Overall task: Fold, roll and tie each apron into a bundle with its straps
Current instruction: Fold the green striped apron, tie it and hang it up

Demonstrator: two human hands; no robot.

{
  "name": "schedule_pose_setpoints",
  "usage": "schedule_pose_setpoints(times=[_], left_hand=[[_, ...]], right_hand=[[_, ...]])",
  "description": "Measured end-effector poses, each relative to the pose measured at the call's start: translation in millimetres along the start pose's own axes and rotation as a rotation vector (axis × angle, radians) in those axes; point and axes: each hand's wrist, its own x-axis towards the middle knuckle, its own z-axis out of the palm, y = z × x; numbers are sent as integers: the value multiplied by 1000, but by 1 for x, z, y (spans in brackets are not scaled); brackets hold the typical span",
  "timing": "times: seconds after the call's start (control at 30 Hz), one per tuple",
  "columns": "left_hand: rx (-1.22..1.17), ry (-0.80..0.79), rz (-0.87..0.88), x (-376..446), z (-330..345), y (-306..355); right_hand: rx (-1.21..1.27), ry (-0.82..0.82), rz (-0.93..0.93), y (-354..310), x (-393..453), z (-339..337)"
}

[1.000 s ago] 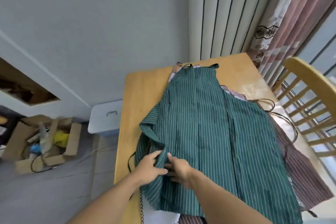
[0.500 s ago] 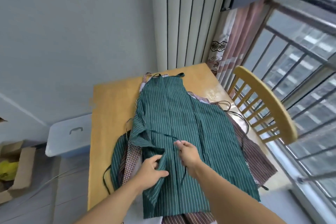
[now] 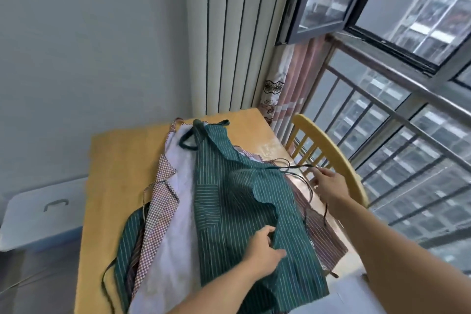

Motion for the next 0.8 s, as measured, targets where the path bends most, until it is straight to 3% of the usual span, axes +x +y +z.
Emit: schedule_pose_setpoints(times=[0.2,0.47,0.6,0.73,0.8], left_hand=[[-69,-161,-159,52,39,2],[-104,-309,-238,109,81,14],[-306,-505,-394,126,79,11],[-363,-774,-441,127,65,12],[-369,-740,-401,128,53,15]], right_hand=[[-65,97,17,22,67,-6],[-148,209,66,58,136,8],[-158,302,141,62,145,14],[-229,263,192,59,148,29],[-298,217,204,59,153,43]])
